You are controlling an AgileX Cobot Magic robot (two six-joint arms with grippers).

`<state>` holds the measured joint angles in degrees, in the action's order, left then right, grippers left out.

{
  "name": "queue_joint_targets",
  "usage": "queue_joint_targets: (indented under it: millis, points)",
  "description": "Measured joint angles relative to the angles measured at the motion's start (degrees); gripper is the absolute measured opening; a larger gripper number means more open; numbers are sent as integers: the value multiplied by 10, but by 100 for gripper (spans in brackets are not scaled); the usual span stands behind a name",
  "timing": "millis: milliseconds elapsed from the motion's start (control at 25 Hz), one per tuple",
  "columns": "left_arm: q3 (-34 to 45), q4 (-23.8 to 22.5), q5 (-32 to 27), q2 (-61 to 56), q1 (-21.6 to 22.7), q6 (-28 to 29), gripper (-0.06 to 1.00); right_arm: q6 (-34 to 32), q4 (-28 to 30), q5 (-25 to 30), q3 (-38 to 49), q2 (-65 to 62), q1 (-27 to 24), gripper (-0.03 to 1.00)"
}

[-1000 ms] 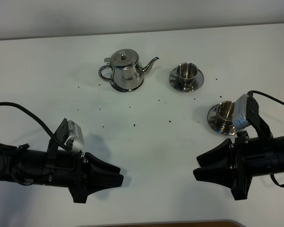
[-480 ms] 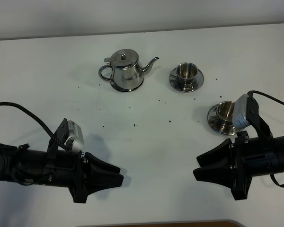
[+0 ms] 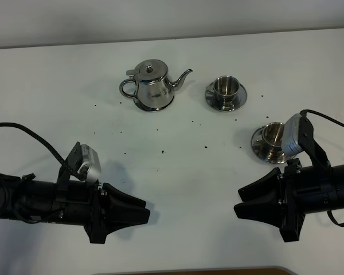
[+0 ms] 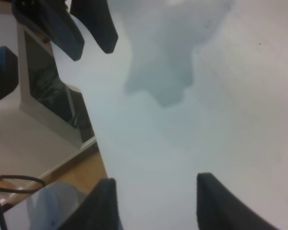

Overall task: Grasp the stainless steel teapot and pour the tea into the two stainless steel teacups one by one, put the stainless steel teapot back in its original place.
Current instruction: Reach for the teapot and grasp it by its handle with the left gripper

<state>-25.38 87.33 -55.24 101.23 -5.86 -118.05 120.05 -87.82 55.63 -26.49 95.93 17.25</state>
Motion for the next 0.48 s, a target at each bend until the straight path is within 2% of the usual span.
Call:
queue_joint_targets:
  millis: [240, 480]
  points:
    - [0, 4, -1, 0, 0, 0, 34, 0, -15, 0, 0, 0, 0, 38]
    - [-13, 41, -14, -1, 0, 9, 34, 0, -86, 1, -11, 0, 0, 38]
